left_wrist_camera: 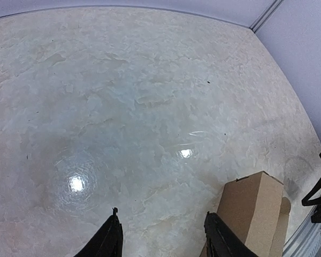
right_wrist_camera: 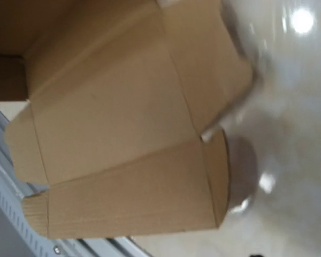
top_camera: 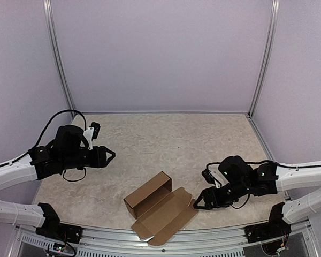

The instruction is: Fold the paper box

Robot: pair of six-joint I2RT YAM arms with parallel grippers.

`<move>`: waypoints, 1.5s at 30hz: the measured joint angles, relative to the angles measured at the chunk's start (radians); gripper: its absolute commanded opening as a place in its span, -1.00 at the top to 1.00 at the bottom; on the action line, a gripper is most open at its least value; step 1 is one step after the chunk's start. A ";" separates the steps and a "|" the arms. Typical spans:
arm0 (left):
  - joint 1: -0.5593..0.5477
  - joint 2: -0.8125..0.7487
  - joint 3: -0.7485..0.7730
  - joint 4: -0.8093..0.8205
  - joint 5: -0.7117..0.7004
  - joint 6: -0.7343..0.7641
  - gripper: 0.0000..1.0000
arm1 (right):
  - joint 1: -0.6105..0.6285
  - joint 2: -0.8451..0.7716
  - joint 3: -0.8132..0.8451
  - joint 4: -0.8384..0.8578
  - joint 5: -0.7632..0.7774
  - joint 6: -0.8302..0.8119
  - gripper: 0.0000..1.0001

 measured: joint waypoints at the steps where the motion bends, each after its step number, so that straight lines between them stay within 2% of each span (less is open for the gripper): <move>1: 0.000 0.000 0.000 -0.002 0.000 0.004 -0.02 | 0.000 0.012 -0.002 0.000 -0.011 0.028 -0.28; 10: 0.000 -0.001 0.000 -0.019 0.001 0.014 -0.01 | 0.000 0.131 -0.031 0.078 -0.083 0.180 0.00; 25: 0.000 0.005 0.000 -0.027 0.005 0.014 -0.01 | 0.000 0.237 -0.111 0.340 -0.068 0.288 0.24; 32: 0.000 0.016 0.000 -0.028 0.011 0.014 -0.01 | 0.000 0.254 -0.138 0.418 -0.050 0.299 0.56; 42: -0.005 0.029 0.000 -0.037 0.011 0.014 -0.01 | 0.000 0.245 -0.143 0.433 -0.033 0.282 0.99; 45: -0.006 0.033 0.003 -0.043 0.011 0.014 -0.01 | 0.000 0.238 -0.141 0.434 -0.029 0.272 1.00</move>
